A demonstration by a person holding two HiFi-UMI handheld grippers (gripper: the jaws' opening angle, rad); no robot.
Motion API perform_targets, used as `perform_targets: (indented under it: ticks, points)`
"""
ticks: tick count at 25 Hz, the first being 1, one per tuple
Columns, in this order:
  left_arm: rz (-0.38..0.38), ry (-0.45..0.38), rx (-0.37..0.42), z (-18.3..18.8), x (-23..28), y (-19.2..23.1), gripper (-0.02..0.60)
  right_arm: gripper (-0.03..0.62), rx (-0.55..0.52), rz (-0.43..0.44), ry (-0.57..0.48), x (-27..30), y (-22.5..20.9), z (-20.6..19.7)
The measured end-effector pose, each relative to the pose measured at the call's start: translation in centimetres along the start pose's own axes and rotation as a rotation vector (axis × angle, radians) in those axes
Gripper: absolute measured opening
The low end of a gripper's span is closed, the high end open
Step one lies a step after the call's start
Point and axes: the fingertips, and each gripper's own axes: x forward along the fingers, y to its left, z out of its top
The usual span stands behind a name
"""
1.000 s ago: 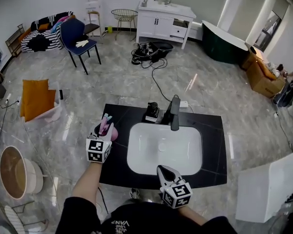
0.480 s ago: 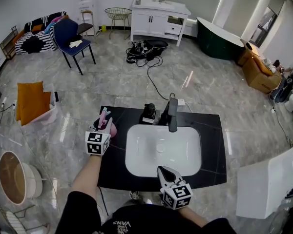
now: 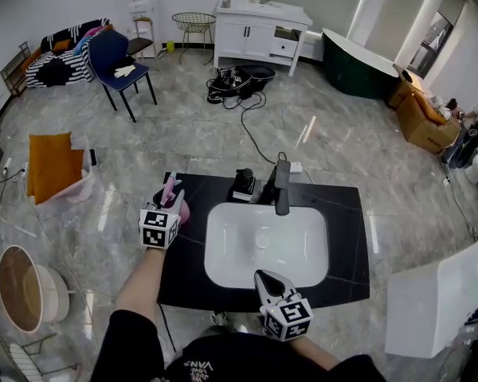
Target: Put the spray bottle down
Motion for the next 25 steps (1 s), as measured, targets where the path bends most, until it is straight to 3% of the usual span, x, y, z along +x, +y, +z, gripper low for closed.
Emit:
perform_targets:
  ticks: [6,11,15,25]
  points:
    - [0.008,-0.008,-0.041,-0.3,-0.8,0.3,0.304,0.0,-0.006,0.013,-0.005,-0.3,0.1,-0.1]
    - [0.027,-0.007,-0.061,-0.8,-2.4,-0.2,0.379,0.0,-0.013,0.041,-0.011,-0.5,0.2,0.0]
    - [0.056,-0.01,-0.081,-1.4,-4.6,-0.9,0.403,0.0,-0.028,0.073,-0.018,-0.6,0.5,0.3]
    - [0.118,-0.02,-0.109,-2.2,-11.0,-5.1,0.393,0.0,-0.068,0.167,-0.021,-2.5,0.4,-0.3]
